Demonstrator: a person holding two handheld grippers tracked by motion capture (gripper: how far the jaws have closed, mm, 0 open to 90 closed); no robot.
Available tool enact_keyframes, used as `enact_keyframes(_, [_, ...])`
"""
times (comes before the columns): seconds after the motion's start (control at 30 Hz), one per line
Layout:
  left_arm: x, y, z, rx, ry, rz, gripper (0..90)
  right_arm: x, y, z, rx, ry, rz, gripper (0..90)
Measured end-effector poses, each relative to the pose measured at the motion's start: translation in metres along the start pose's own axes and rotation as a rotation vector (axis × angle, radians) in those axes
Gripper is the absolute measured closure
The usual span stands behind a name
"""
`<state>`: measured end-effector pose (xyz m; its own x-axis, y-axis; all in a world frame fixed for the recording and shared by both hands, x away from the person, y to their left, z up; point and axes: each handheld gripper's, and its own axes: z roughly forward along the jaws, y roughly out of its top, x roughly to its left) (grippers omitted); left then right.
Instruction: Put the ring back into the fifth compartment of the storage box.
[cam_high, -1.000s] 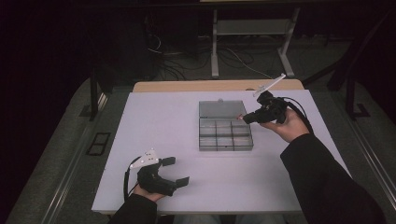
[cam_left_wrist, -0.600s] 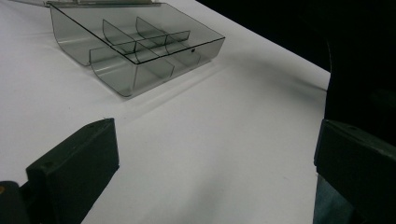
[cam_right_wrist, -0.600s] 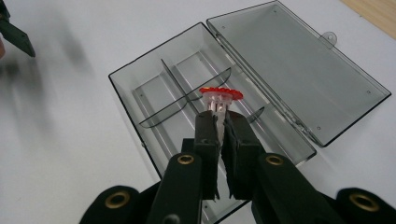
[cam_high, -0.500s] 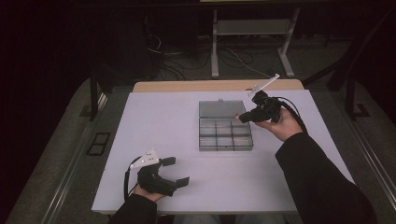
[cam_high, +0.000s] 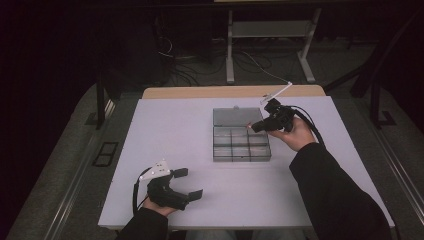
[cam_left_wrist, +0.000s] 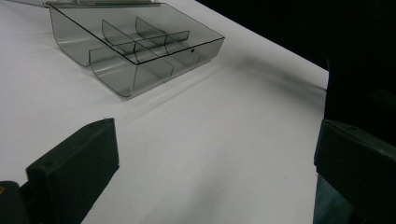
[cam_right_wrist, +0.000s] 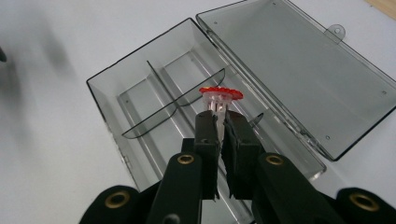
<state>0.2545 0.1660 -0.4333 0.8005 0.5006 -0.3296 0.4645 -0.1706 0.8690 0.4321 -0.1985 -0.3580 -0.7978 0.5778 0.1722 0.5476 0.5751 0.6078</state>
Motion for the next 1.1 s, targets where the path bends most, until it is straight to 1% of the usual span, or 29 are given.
enact_keyframes(0.13, [0.000,0.000,0.000,-0.001,0.000,0.001,0.0,-0.003,0.000,0.011,0.000,0.008,0.010,83.3])
enact_keyframes(0.3, [0.000,0.000,0.000,0.000,-0.002,0.001,0.0,-0.006,-0.001,0.019,0.005,0.009,0.019,83.2])
enact_keyframes(0.37, [0.000,0.000,0.000,0.002,-0.002,0.000,0.0,-0.007,-0.001,0.022,-0.001,0.004,0.023,83.2])
enact_keyframes(0.4, [0.000,0.000,0.000,0.002,-0.002,0.000,0.0,-0.008,-0.002,0.024,-0.004,0.011,0.032,83.2])
enact_keyframes(0.47, [0.000,0.000,0.000,0.002,-0.002,0.000,0.0,-0.008,-0.002,0.026,-0.007,0.012,0.037,83.2])
enact_keyframes(0.5, [0.000,0.000,0.000,0.003,-0.002,0.001,0.0,-0.010,-0.002,0.029,-0.003,0.014,0.037,83.2])
enact_keyframes(0.9, [0.001,0.000,0.001,0.005,-0.003,0.003,0.0,-0.009,-0.003,0.047,0.007,0.025,0.038,83.0])
enact_keyframes(1.1, [0.001,0.000,0.002,0.011,-0.003,0.006,0.0,-0.008,-0.004,0.059,0.030,0.021,0.031,83.0])
